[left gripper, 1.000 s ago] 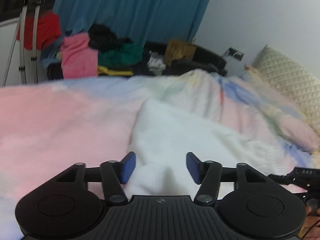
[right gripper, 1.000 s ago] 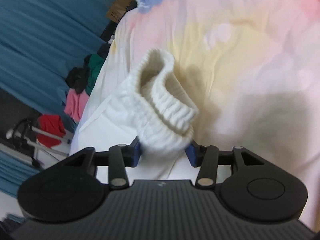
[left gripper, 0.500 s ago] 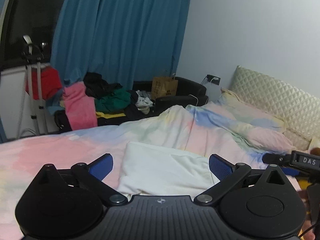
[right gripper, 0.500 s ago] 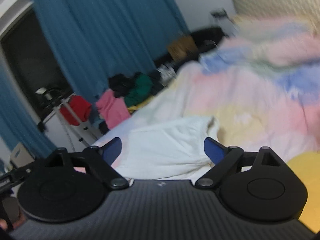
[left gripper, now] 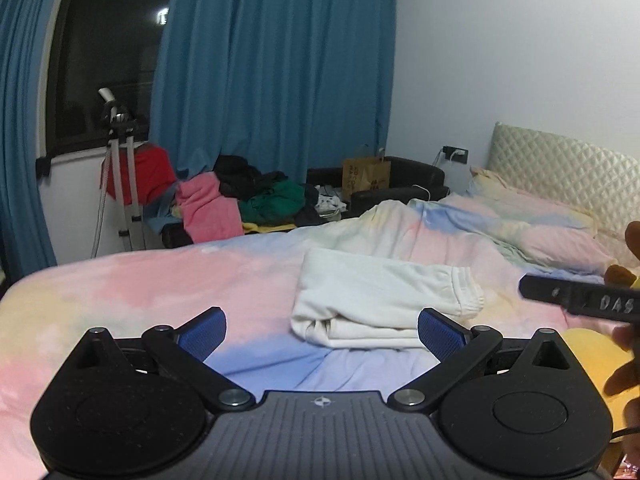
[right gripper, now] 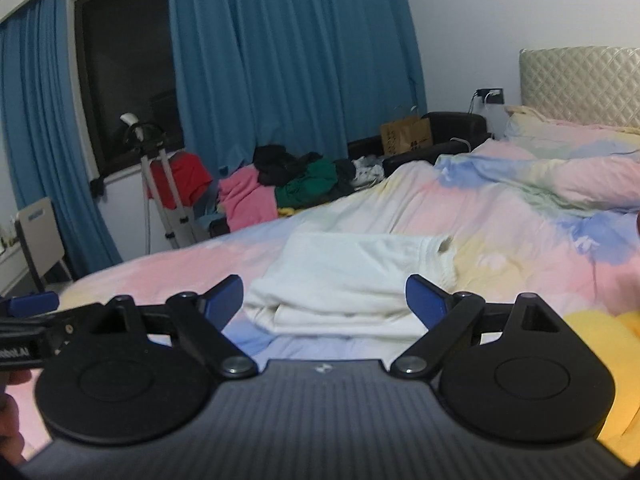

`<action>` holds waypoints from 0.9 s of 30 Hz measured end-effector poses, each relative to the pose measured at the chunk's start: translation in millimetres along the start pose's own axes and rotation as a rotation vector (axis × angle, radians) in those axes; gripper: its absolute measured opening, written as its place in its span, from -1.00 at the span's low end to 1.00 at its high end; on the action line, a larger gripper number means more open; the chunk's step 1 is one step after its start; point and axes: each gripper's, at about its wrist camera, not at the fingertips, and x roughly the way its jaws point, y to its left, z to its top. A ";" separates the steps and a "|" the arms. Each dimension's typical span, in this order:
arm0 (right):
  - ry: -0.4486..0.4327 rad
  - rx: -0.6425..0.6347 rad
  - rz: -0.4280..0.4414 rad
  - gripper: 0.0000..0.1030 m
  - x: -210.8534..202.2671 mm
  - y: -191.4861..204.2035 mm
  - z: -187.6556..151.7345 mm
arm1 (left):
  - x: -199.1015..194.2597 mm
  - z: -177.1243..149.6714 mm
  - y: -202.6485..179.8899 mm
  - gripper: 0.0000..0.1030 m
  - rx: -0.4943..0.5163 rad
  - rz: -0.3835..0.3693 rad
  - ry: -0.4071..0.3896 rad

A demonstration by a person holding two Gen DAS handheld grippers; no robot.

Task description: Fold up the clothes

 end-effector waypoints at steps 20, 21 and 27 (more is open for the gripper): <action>-0.022 -0.097 -0.128 0.74 2.8 37.1 -60.8 | -13.4 -34.8 20.8 0.99 0.004 0.059 -0.055; -0.027 -0.104 -0.137 0.74 1.8 38.5 -62.1 | -12.3 -34.9 21.6 0.99 0.000 0.060 -0.053; -0.019 -0.147 -0.145 0.74 3.8 44.8 -62.5 | -7.6 -37.0 22.4 0.99 0.012 0.081 -0.036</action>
